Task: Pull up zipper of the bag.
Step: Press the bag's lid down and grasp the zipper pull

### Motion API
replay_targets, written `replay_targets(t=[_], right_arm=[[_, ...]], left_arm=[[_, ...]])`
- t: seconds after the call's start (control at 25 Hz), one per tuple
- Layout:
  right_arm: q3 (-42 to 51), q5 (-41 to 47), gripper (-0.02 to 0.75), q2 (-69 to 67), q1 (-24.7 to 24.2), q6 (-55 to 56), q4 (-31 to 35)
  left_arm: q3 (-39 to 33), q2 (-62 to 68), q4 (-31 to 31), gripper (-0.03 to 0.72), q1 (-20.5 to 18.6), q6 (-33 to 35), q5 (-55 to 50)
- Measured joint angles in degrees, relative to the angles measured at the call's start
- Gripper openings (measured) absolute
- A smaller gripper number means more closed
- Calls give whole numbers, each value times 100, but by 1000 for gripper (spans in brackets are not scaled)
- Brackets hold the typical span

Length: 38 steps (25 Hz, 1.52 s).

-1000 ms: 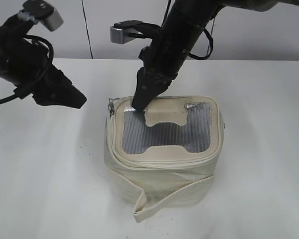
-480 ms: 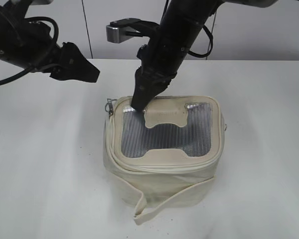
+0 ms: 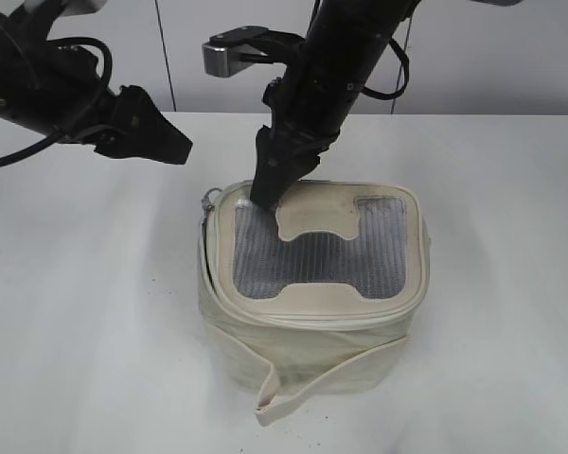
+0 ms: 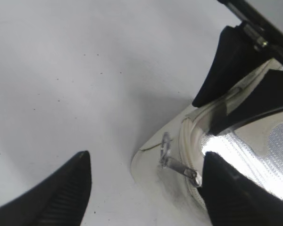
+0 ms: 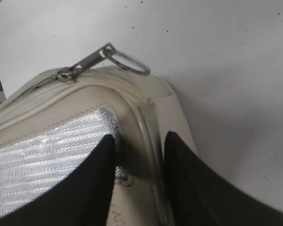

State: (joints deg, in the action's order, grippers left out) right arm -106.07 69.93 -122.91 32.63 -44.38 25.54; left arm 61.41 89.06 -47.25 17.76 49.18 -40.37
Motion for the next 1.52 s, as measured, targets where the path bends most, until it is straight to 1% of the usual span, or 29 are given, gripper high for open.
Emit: replay_targets(t=[0.08,0.16,0.24,0.36,0.48,0.52,0.64,0.72,0.92,1.08,1.24,1.4,1.52], right_arm=[[0,-1,329,16,0,27,-5],[0,-1,375,16,0,87,-29],[0,-1,395,16,0,116,-57],[0,-1,401,16,0,129,-63],[0,-1,400,16,0,129,-73],[0,-1,394,16,0,129,-74],[0,-1,337,16,0,131,-68],[0,-1,302,16,0,131,-68],[0,-5,232,16,0,136,-68],[0,-5,132,16,0,136,-84],[0,6,47,16,0,136,-89],[0,12,47,16,0,136,-89],[0,18,47,16,0,136,-89]], left_arm=[[0,0,0,558,0,0,-11],[0,0,16,559,0,0,-13],[0,0,22,559,0,0,-13],[0,0,41,559,0,0,-24],[0,0,245,559,0,0,-95],[0,0,397,559,0,0,-147],[0,0,981,559,0,0,-278],[0,0,1203,559,0,0,-287],[0,0,1327,559,41,177,-304],[0,0,1449,559,191,528,-312],[0,0,1752,559,329,727,-271],[0,0,2055,564,347,904,-181],[0,0,2108,570,347,1140,-83]])
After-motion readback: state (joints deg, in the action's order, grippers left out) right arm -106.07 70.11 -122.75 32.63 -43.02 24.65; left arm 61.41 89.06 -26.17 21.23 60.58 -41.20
